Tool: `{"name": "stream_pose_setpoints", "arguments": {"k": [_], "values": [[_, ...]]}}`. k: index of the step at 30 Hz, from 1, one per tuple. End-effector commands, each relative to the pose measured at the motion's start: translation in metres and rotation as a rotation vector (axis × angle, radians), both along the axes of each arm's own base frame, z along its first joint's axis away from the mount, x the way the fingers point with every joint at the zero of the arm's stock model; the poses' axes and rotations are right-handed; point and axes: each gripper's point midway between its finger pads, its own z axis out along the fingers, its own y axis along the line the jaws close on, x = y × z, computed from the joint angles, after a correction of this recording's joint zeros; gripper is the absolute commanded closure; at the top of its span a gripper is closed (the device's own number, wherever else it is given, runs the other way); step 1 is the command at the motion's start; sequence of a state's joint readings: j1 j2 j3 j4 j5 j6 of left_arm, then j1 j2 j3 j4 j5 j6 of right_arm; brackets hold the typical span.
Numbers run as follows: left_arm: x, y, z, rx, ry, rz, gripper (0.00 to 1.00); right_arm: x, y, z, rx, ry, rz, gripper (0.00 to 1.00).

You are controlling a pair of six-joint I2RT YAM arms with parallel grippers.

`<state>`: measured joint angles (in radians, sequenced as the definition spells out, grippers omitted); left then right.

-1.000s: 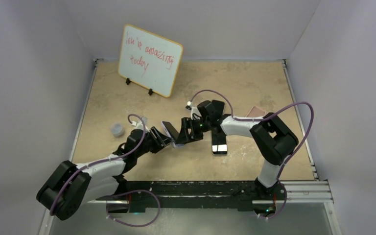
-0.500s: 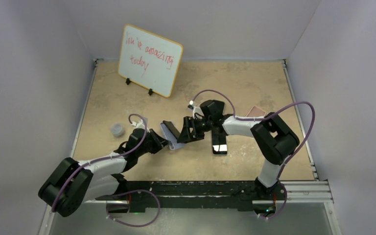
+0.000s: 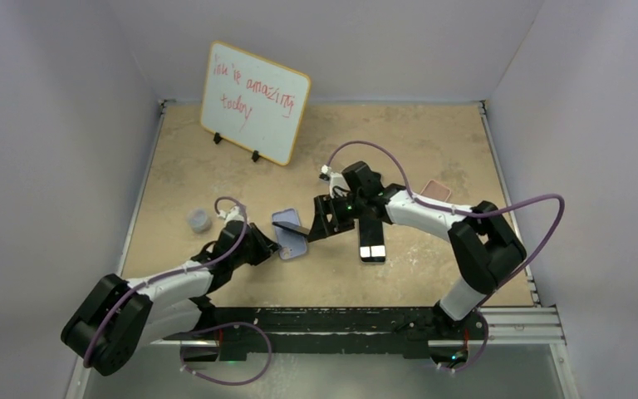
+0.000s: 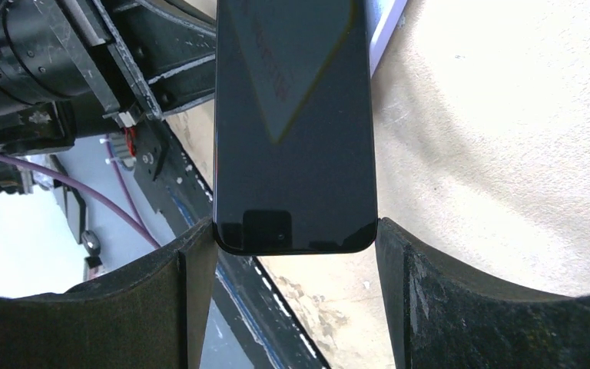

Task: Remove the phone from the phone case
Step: Remove the phone case from the phone, then move the phone to the center of the board.

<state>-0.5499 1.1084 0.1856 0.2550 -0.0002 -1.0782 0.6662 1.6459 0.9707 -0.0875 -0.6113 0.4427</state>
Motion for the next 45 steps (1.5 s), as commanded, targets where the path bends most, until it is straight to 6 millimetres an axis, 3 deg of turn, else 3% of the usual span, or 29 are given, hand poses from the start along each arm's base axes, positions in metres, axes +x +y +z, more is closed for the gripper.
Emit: {"name": "stream_pose_setpoints", "arguments": {"k": [1, 8, 18, 25, 29, 34, 41, 42, 43, 45], "values": [[0.004, 0.022, -0.002, 0.113, -0.009, 0.054, 1.0, 0.004, -0.006, 0.02, -0.023, -0.085, 0.046, 1.0], [0.01, 0.037, 0.009, 0.197, -0.049, 0.083, 1.0, 0.002, -0.022, 0.018, -0.093, -0.144, 0.092, 1.0], [0.011, 0.054, 0.017, 0.315, -0.053, 0.09, 1.0, 0.03, -0.038, 0.051, -0.095, -0.256, 0.009, 1.0], [0.01, 0.057, 0.014, 0.333, -0.051, 0.09, 1.0, 0.025, -0.057, 0.033, -0.161, -0.27, 0.006, 1.0], [0.01, 0.058, 0.015, 0.342, -0.057, 0.084, 1.0, 0.025, -0.056, 0.026, -0.147, -0.32, 0.031, 0.99], [0.011, 0.058, 0.018, 0.346, -0.069, 0.078, 1.0, 0.017, -0.039, 0.013, -0.232, -0.512, 0.209, 0.55], [0.01, 0.055, 0.018, 0.326, -0.065, 0.072, 1.0, 0.031, -0.004, -0.006, -0.29, -0.703, 0.396, 0.37], [0.01, 0.054, 0.019, 0.322, -0.067, 0.07, 1.0, 0.03, 0.004, -0.007, -0.276, -0.729, 0.432, 0.29], [0.01, 0.053, 0.019, 0.32, -0.066, 0.067, 1.0, 0.03, 0.011, -0.008, -0.266, -0.756, 0.459, 0.08], [0.01, 0.052, 0.019, 0.316, -0.069, 0.061, 1.0, 0.029, 0.023, -0.009, -0.247, -0.791, 0.531, 0.01]]}}
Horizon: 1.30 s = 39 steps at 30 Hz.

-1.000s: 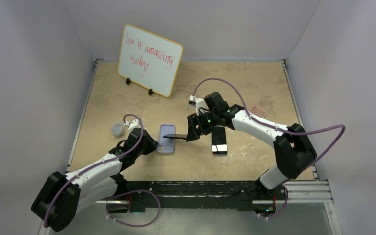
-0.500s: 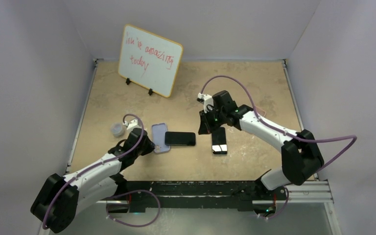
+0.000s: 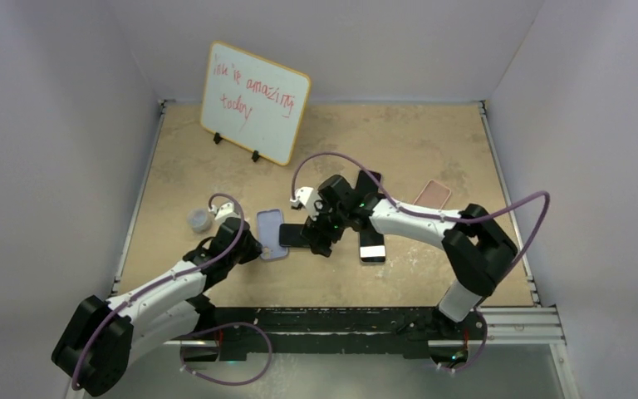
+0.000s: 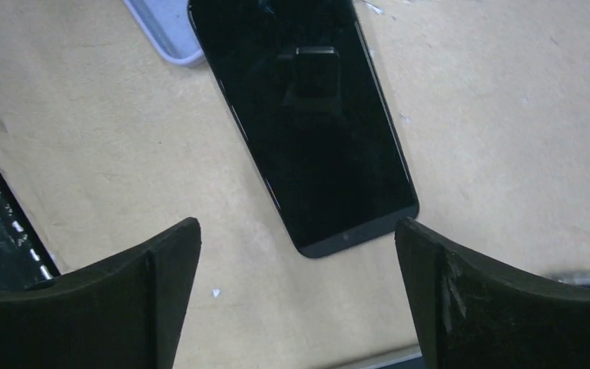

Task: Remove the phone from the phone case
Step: Move the phone to the center of the board.

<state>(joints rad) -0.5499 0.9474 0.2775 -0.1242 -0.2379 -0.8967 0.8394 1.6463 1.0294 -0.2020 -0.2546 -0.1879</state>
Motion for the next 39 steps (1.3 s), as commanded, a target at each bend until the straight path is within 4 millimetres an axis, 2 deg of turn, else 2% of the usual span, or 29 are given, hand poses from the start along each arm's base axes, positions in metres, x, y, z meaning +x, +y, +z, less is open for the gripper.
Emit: {"name": "stream_pose_setpoints", "arguments": {"k": [1, 6, 9, 14, 20, 26, 29, 32, 35, 39], "values": [[0.01, -0.004, 0.015, -0.013, -0.042, -0.004, 1.0, 0.019, 0.034, 0.017, 0.033, -0.181, 0.189, 0.01], [0.009, -0.007, 0.016, -0.037, -0.047, -0.011, 1.0, 0.028, 0.048, 0.019, 0.019, -0.236, 0.284, 0.01], [0.009, -0.008, 0.017, -0.045, -0.051, -0.014, 1.0, 0.031, 0.055, 0.011, 0.01, -0.239, 0.326, 0.02], [0.01, -0.009, 0.02, -0.048, -0.054, -0.016, 1.0, 0.028, 0.067, -0.005, -0.014, -0.208, 0.39, 0.02], [0.01, -0.011, 0.022, -0.061, -0.055, -0.018, 1.0, 0.02, 0.071, -0.019, -0.038, -0.155, 0.44, 0.03], [0.009, -0.011, 0.021, -0.061, -0.052, -0.02, 1.0, 0.024, 0.06, -0.038, -0.113, -0.134, 0.402, 0.11], [0.009, -0.011, 0.022, -0.063, -0.053, -0.02, 1.0, 0.026, 0.05, -0.048, -0.162, -0.126, 0.36, 0.21], [0.008, -0.011, 0.021, -0.063, -0.052, -0.018, 1.0, 0.025, 0.04, -0.05, -0.193, -0.103, 0.293, 0.33], [0.008, -0.011, 0.021, -0.062, -0.05, -0.018, 1.0, 0.025, 0.028, -0.048, -0.223, -0.092, 0.186, 0.4], [0.007, -0.011, 0.02, -0.064, -0.047, -0.021, 1.0, 0.021, 0.005, -0.046, -0.274, -0.034, -0.042, 0.48]]}}
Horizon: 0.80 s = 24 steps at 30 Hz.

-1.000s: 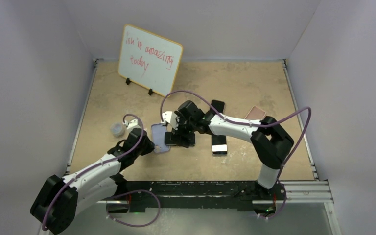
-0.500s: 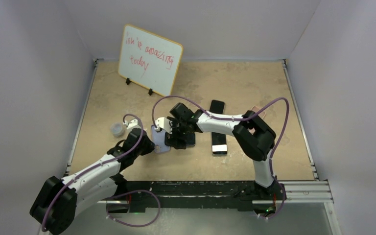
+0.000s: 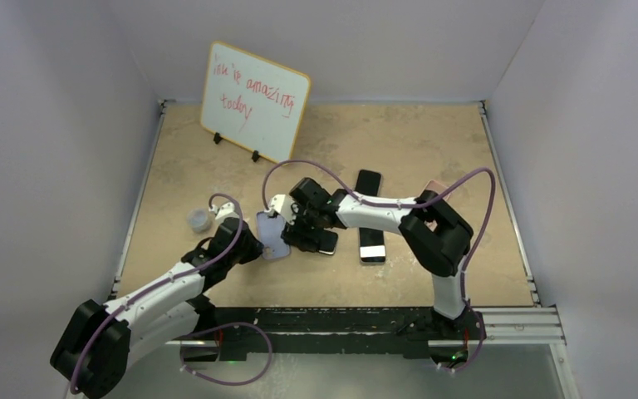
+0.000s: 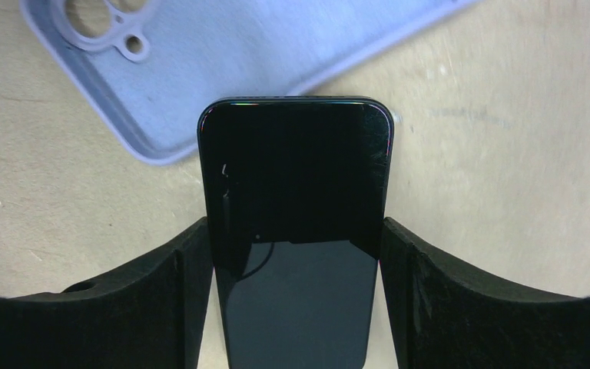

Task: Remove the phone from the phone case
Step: Move the phone to the center of the board.

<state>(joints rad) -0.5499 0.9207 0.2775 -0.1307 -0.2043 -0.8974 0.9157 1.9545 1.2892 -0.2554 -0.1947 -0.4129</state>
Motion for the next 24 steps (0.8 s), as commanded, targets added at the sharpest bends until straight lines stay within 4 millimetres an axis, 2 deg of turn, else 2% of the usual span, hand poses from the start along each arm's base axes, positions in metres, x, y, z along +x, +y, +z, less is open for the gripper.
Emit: {"name": "stream_pose_setpoints", "arguments": {"k": [1, 7, 10, 14, 18, 20, 24], "values": [[0.009, -0.006, 0.015, -0.036, -0.041, 0.0, 1.0, -0.005, -0.05, -0.005, -0.134, 0.045, -0.366, 0.49], [0.007, -0.013, 0.014, -0.075, -0.037, -0.02, 1.0, -0.004, -0.09, -0.001, -0.129, 0.032, -0.867, 0.38], [0.005, -0.02, 0.013, -0.106, -0.032, -0.044, 1.0, -0.008, -0.107, -0.004, -0.137, 0.035, -1.037, 0.36], [0.003, -0.025, 0.012, -0.125, -0.019, -0.063, 1.0, -0.007, -0.123, -0.003, -0.128, -0.003, -1.166, 0.28], [0.004, -0.027, 0.017, -0.133, -0.025, -0.069, 0.99, 0.0, -0.118, 0.011, -0.07, -0.024, -1.177, 0.12], [0.005, -0.028, 0.021, -0.136, -0.032, -0.071, 0.95, 0.005, -0.111, 0.019, -0.043, -0.029, -1.142, 0.03], [0.006, -0.03, 0.025, -0.14, -0.04, -0.081, 0.8, 0.01, -0.093, 0.031, 0.021, -0.006, -1.105, 0.01]]}}
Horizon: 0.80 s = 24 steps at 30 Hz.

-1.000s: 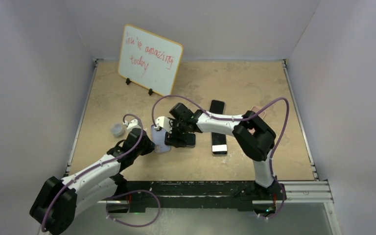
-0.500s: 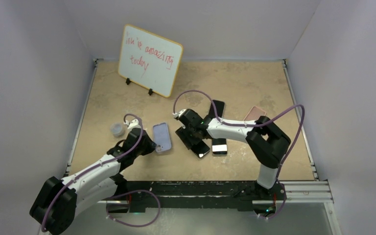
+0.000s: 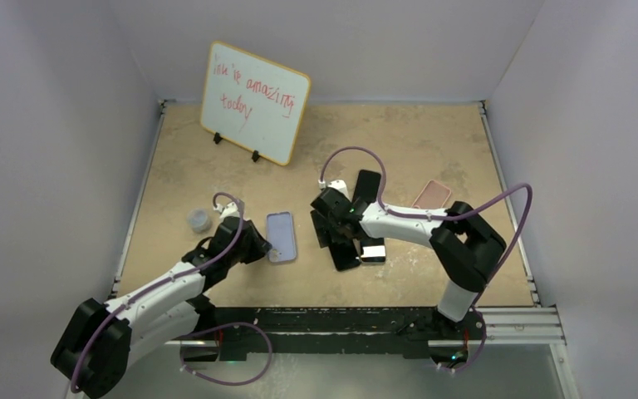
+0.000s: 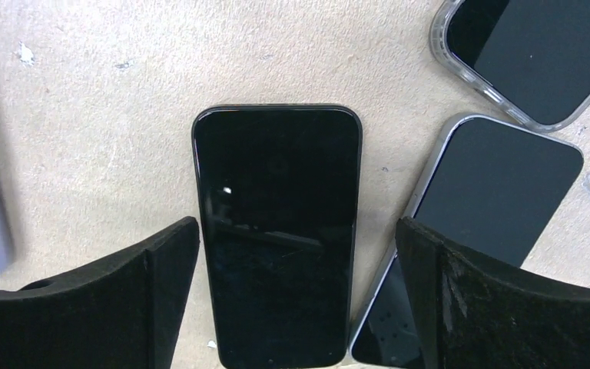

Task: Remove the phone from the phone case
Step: Move the phone to the center of the board, then pick up the phone case from the center of the board.

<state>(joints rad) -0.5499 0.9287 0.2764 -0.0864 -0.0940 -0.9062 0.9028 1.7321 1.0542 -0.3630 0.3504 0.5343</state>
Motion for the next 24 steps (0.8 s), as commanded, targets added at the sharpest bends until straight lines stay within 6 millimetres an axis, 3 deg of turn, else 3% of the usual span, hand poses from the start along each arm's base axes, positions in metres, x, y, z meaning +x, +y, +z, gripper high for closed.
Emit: {"name": "stream_pose_setpoints", "arguments": {"k": [1, 8, 11, 15, 24], "values": [[0.01, -0.009, 0.019, -0.051, -0.048, -0.005, 0.76, 0.013, 0.02, 0.028, 0.092, -0.066, 0.0, 0.01], [0.011, -0.003, 0.032, -0.033, -0.075, 0.004, 0.55, 0.006, 0.095, 0.049, 0.284, -0.057, 0.116, 0.06], [0.013, 0.001, 0.044, -0.018, -0.098, 0.012, 0.48, 0.008, 0.117, 0.05, 0.324, -0.056, 0.116, 0.1], [0.015, 0.016, 0.067, 0.035, -0.144, 0.05, 0.39, 0.016, 0.137, 0.041, 0.32, -0.045, 0.096, 0.21], [0.012, 0.06, 0.151, 0.159, -0.331, 0.14, 0.3, 0.025, 0.148, 0.019, 0.278, -0.038, 0.063, 0.55]]}}
